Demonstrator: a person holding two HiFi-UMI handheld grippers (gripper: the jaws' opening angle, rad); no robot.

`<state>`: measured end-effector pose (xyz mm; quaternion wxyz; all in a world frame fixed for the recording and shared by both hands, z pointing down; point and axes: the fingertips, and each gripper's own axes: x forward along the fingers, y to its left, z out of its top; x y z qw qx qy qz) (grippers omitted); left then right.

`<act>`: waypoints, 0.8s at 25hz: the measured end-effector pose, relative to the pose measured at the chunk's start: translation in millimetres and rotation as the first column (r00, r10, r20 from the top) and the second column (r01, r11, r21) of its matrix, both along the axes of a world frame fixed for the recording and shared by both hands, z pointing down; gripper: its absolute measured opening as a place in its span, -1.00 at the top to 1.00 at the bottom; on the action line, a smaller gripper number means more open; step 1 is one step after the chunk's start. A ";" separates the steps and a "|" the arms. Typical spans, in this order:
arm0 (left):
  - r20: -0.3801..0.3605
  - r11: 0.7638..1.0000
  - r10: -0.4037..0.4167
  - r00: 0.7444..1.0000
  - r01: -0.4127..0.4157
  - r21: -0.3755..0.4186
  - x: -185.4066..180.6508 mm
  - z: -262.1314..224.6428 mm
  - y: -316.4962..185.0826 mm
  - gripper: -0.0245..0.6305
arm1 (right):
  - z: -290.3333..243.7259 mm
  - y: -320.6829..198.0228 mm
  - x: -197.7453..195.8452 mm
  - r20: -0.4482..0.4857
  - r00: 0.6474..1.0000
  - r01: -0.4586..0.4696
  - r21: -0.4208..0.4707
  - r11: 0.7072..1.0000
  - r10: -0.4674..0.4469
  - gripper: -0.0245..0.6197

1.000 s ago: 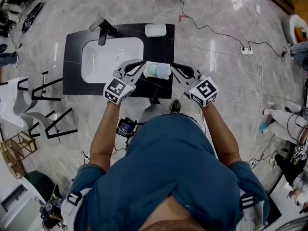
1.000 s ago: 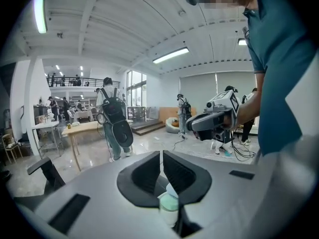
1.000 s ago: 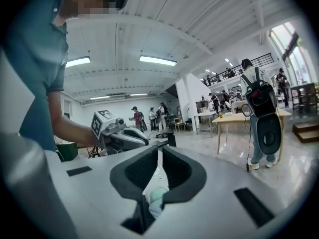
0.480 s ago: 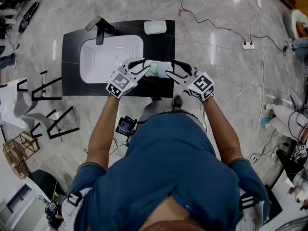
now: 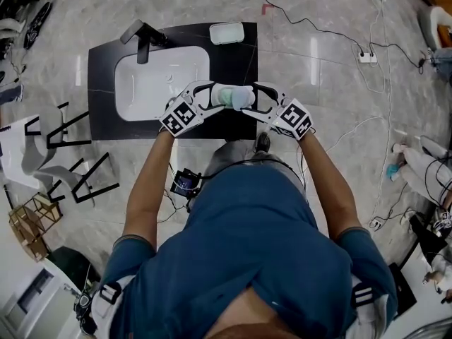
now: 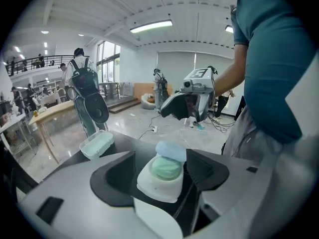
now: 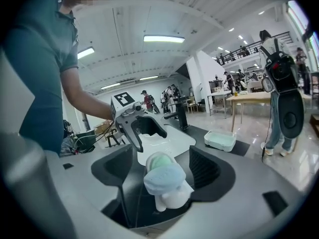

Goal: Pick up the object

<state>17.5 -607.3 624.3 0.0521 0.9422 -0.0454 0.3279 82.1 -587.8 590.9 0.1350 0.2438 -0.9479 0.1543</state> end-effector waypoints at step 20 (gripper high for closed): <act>0.121 0.970 0.241 0.963 -0.244 0.009 13.0 57.5 7.7 -0.55 | 77.1 6.5 -15.3 -0.165 0.969 0.183 -0.034 0.983 -0.186 -0.46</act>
